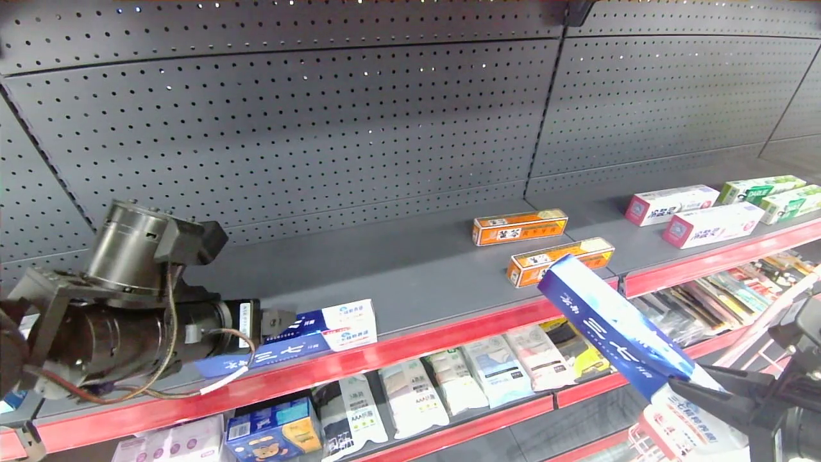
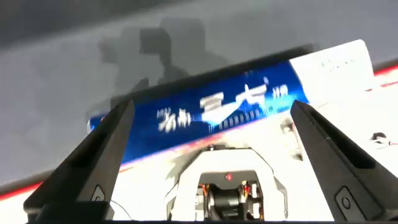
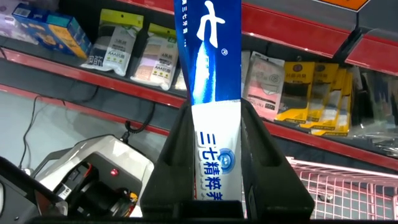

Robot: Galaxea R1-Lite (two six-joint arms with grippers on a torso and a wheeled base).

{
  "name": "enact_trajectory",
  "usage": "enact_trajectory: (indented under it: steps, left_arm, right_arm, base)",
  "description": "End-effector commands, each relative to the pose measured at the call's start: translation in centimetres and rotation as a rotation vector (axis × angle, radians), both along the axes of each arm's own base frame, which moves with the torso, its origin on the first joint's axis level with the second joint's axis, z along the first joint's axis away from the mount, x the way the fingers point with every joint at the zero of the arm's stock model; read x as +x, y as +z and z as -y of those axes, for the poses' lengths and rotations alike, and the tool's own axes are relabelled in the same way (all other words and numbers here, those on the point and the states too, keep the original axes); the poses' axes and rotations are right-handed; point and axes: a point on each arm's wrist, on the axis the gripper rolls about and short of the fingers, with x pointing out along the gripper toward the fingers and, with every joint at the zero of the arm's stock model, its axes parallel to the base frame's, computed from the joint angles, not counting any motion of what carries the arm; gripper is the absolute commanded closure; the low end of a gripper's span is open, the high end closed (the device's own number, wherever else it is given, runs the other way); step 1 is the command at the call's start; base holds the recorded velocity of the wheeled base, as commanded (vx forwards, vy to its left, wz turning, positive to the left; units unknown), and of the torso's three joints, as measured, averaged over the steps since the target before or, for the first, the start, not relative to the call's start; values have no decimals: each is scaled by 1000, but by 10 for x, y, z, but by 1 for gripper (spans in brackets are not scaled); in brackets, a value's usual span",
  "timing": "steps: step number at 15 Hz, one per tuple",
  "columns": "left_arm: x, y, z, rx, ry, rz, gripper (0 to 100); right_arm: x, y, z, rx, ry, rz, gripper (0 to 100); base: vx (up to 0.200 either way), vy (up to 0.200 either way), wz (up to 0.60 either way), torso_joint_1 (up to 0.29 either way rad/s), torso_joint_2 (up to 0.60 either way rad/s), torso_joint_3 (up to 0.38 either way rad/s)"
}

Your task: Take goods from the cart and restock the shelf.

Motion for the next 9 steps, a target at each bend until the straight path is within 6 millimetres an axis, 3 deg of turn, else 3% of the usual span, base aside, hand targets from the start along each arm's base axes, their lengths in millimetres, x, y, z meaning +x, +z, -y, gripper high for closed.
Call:
enact_trajectory:
  steps: [1, 5, 9]
  left_arm:
    - [-30, 9, -9, -21, -17, 56, 0]
    - [-73, 20, -30, -18, -69, 168, 0]
    - [-106, 25, -47, 35, -135, 288, 0]
  right_arm:
    - [3, 1, 0, -1, -3, -2, 100]
    - [14, 8, -3, -46, 30, 22, 100]
    - [41, 24, -7, -134, 86, 87, 100]
  base:
    - [0, 0, 0, 0, 0, 0]
    - [0, 0, 0, 0, 0, 0]
    - [0, 0, 0, 0, 0, 0]
